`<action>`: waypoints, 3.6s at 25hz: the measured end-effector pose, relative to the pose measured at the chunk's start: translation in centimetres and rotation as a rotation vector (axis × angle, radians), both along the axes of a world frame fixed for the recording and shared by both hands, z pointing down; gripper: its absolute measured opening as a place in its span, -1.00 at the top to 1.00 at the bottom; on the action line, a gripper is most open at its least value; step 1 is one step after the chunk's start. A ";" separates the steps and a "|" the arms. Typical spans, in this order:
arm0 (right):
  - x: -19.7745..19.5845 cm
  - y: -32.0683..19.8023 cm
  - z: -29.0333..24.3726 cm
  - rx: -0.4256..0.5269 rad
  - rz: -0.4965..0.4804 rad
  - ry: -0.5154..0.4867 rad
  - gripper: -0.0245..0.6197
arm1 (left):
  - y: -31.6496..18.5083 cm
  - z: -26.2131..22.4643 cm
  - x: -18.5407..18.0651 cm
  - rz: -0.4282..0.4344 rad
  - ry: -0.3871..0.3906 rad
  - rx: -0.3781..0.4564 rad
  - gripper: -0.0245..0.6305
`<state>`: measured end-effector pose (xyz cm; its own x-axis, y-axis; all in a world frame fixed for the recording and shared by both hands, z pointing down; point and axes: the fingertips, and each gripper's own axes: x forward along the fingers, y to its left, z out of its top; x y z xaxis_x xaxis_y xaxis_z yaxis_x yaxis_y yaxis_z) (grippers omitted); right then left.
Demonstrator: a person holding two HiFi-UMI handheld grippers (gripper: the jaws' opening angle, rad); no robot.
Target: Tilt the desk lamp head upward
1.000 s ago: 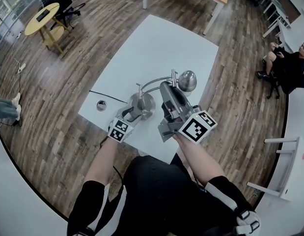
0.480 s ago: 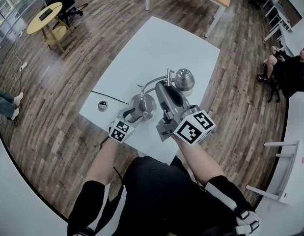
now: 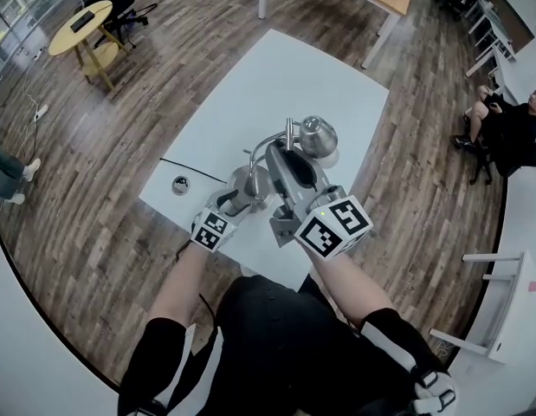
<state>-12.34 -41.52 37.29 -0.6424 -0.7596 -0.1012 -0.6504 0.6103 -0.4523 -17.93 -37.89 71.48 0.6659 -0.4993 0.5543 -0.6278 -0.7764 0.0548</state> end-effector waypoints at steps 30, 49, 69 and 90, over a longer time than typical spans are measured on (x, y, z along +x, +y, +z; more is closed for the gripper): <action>-5.6 0.2 -0.8 0.160 -0.097 0.182 0.82 | 0.2 -0.1 0.0 0.022 0.031 0.011 0.24; -8.0 0.4 -0.2 0.245 -0.223 0.221 0.83 | 0.3 0.0 -0.1 0.036 0.060 0.009 0.24; -3.0 2.4 4.6 0.164 -0.159 0.247 0.46 | 0.4 -3.1 -0.6 -0.107 0.183 0.002 0.23; 15.6 12.0 2.9 0.177 -0.176 0.207 0.91 | 9.6 -23.0 4.1 -0.465 0.455 0.396 0.93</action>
<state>3.25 -29.53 40.21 -0.7830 -0.6175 -0.0752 -0.5953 0.7788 -0.1976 -13.84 -28.33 48.44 0.4582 -0.8889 -0.0039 -0.8773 -0.4529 0.1587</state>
